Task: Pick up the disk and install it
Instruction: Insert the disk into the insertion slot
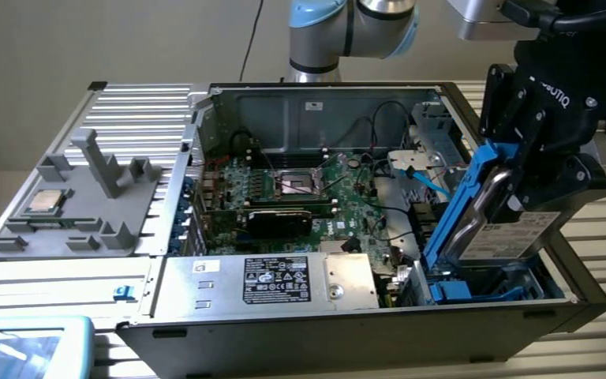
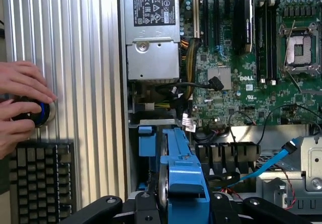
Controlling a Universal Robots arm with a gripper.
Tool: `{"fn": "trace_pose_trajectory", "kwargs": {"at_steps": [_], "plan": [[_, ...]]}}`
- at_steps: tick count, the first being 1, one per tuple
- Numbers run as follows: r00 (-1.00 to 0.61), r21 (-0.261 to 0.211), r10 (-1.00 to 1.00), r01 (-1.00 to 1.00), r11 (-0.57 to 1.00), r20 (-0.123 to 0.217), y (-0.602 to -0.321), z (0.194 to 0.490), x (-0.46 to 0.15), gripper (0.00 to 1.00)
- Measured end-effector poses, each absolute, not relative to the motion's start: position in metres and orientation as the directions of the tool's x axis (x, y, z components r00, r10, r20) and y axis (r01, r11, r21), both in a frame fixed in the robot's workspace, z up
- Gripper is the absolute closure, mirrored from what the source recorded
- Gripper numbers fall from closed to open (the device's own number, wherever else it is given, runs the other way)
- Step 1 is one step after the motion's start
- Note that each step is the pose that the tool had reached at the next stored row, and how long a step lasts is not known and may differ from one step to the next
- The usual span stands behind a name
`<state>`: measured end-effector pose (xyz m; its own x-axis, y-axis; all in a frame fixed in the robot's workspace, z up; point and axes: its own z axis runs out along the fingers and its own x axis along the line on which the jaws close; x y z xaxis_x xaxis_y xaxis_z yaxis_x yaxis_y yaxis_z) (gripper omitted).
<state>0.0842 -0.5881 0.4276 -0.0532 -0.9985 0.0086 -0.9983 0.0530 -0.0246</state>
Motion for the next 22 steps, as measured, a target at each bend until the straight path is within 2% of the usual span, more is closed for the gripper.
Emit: {"fn": "trace_pose_trajectory", "kwargs": {"at_steps": [22], "plan": [[-0.055, -0.026, -0.998, -0.998, 0.055, 0.009, -0.5915, 0.4248, 0.0815, 0.63]]}}
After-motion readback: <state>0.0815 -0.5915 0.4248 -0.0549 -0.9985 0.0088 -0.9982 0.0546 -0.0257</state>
